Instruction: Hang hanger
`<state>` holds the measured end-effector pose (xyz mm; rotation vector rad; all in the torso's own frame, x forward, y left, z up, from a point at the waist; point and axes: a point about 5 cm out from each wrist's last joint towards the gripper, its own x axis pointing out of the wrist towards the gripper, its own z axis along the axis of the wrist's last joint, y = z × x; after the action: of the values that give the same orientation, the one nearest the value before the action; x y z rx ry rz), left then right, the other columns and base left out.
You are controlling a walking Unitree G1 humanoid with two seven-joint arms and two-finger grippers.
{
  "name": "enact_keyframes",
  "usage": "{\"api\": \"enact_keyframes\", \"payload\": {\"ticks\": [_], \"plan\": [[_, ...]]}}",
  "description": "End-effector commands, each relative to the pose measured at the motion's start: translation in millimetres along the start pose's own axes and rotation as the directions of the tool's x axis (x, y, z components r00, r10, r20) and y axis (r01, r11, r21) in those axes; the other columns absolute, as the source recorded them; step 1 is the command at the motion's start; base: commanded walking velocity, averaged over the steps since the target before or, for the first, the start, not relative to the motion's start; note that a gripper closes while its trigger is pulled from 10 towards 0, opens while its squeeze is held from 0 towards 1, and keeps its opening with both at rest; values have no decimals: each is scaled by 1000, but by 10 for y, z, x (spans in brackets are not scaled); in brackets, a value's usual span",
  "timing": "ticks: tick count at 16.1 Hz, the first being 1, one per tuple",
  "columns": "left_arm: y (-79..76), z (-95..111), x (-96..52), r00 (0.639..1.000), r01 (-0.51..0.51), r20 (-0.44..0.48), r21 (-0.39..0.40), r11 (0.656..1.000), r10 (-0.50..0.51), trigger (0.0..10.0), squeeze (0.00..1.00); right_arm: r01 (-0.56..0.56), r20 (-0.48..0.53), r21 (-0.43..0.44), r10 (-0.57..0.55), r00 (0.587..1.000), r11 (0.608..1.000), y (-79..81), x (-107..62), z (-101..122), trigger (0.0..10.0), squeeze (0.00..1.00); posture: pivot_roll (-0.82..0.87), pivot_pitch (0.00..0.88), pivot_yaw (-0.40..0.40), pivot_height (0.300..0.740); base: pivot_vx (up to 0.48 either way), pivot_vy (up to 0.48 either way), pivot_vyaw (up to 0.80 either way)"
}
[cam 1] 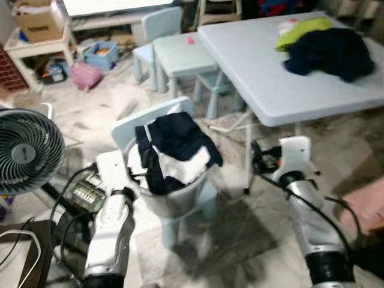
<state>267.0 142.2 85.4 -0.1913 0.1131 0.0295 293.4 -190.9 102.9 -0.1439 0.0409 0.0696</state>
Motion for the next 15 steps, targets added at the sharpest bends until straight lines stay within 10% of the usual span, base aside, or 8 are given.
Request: {"api": "enact_keyframes", "payload": {"ticks": [1,15], "plan": [[29,2,14,1000,-15,-1,-12,1000,15,10000,0,-32,37,-1,32,999,999,80,26,85,10000,0,-19,0,15,740,458,0,0],[165,-132,-84,980,-150,-132,21,988,152,10000,0,-87,32,-47,89,996,995,90,95,143,10000,0,12,0,-48,740,91,0,89]]}}
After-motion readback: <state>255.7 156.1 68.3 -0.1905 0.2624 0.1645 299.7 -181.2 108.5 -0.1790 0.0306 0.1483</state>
